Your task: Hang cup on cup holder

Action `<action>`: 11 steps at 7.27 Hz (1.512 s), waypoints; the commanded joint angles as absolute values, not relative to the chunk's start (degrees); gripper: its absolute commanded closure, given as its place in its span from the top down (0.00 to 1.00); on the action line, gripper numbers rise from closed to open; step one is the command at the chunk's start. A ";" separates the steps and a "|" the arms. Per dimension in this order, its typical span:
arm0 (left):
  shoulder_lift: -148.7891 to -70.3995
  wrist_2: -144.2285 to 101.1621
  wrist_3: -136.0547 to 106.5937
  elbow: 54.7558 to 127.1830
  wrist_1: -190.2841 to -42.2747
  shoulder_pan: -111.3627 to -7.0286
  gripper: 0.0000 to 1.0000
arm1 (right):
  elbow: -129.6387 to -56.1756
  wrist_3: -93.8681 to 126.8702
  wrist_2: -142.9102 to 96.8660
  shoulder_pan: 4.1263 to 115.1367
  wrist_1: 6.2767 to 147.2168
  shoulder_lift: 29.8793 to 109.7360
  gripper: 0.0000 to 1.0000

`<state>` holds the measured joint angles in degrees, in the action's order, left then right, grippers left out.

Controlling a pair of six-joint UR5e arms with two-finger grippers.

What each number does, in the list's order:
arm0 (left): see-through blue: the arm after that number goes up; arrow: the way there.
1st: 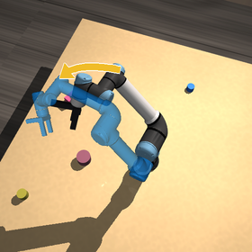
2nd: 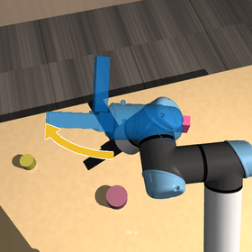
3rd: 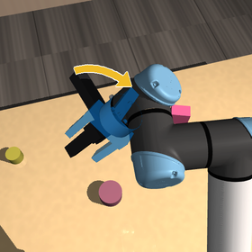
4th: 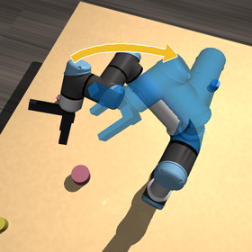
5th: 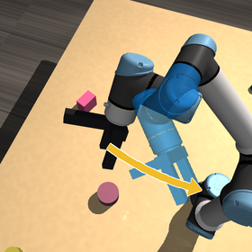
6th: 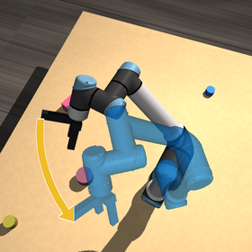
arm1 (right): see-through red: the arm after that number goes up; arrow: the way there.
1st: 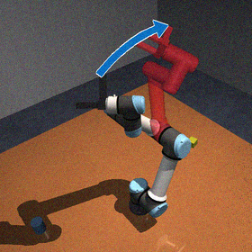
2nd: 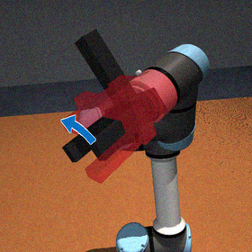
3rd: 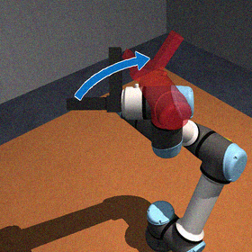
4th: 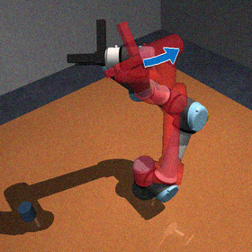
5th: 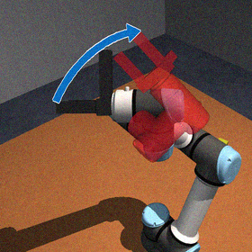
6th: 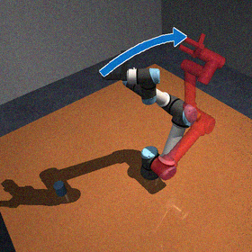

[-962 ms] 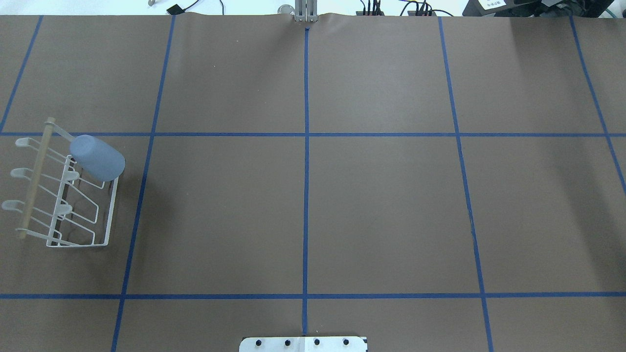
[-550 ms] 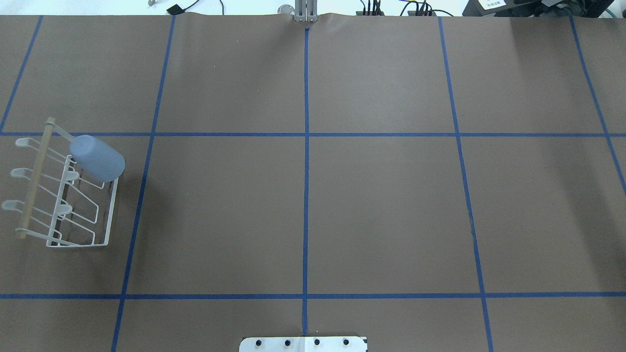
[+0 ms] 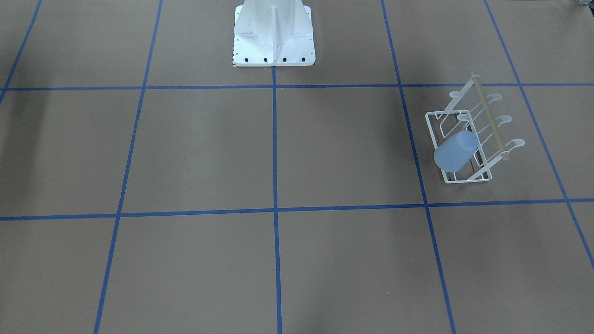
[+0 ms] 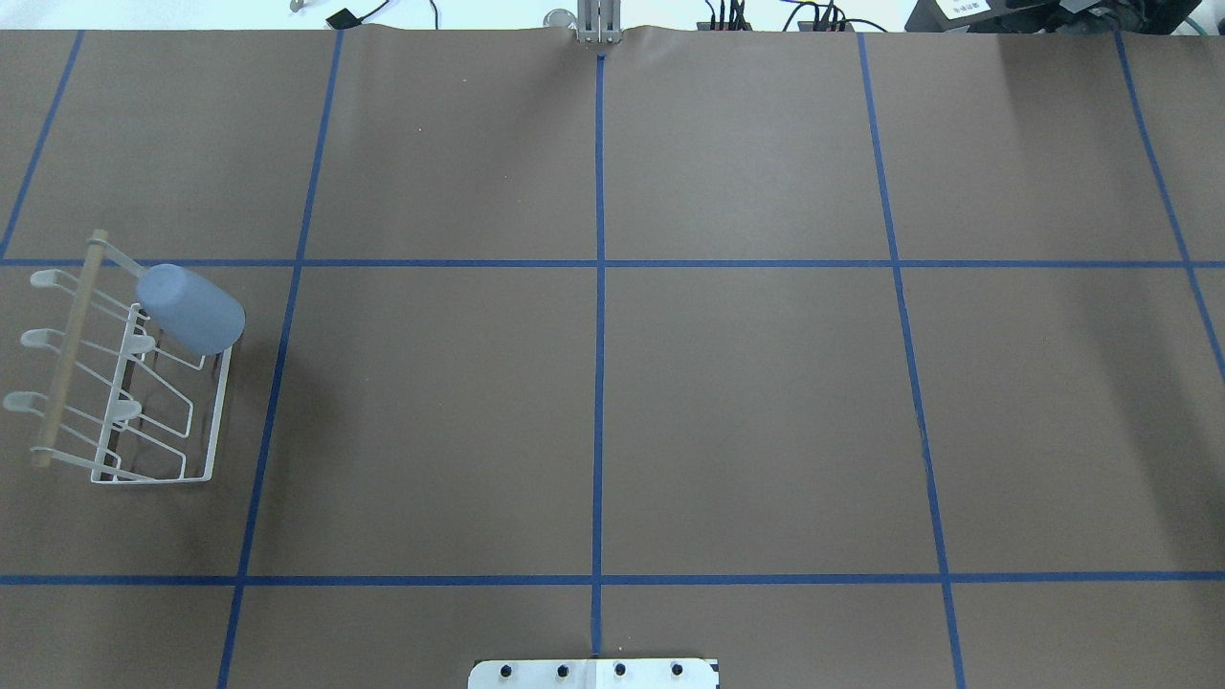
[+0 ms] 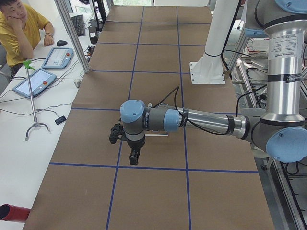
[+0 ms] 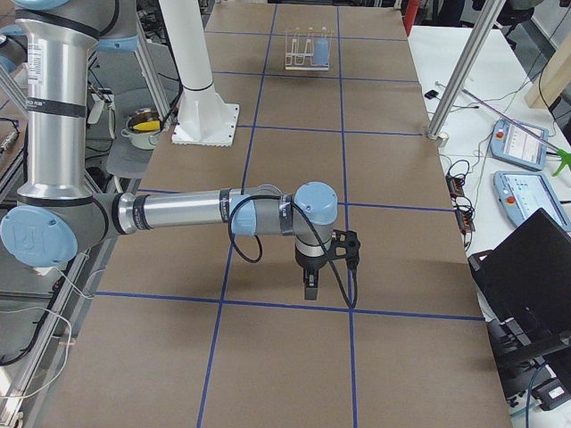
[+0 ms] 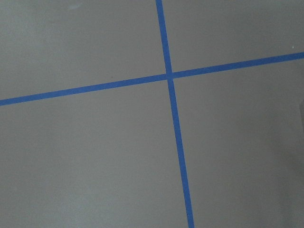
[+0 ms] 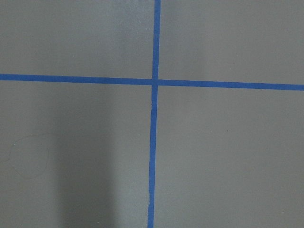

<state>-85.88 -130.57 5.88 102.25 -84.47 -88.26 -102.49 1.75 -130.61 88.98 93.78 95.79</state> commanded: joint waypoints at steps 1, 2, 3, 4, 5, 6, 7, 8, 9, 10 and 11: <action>-84.73 -130.43 5.98 103.96 -84.46 -88.24 0.98 | -102.22 1.76 -130.61 88.95 93.78 95.80 1.00; -83.86 -130.86 5.98 104.50 -84.46 -88.24 0.98 | -102.13 1.76 -130.61 88.95 93.78 95.80 1.00; -83.15 -130.87 5.98 105.37 -84.46 -88.24 0.98 | -102.13 1.67 -130.61 88.95 93.78 95.89 1.00; -82.97 -130.87 5.98 105.55 -84.46 -88.24 0.98 | -102.13 1.76 -130.61 88.95 93.78 95.89 1.00; -82.97 -130.96 5.98 105.73 -84.46 -88.24 0.98 | -102.22 1.76 -130.69 88.95 93.78 95.80 1.00; -82.97 -130.96 5.98 105.73 -84.46 -88.24 0.98 | -102.04 1.67 -130.61 88.95 93.78 95.80 1.00; -82.97 -130.96 5.98 105.73 -84.46 -88.24 0.98 | -101.87 1.76 -130.69 88.95 93.78 95.80 1.00; -82.97 -130.96 5.98 105.73 -84.46 -88.24 0.98 | -101.87 1.76 -130.78 88.95 93.78 95.80 1.00; -82.97 -130.96 5.98 105.73 -84.46 -88.24 0.98 | -101.87 1.76 -130.78 88.95 93.78 95.80 1.00; -82.97 -130.96 5.98 105.73 -84.46 -88.24 0.98 | -101.87 1.84 -130.78 88.95 93.78 95.80 1.00; -82.97 -130.96 5.98 105.73 -84.46 -88.24 0.98 | -101.78 1.85 -130.78 88.95 93.78 95.80 1.00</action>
<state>-82.97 -130.96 5.98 105.73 -84.46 -88.24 -101.85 1.81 -130.78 88.95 93.78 95.80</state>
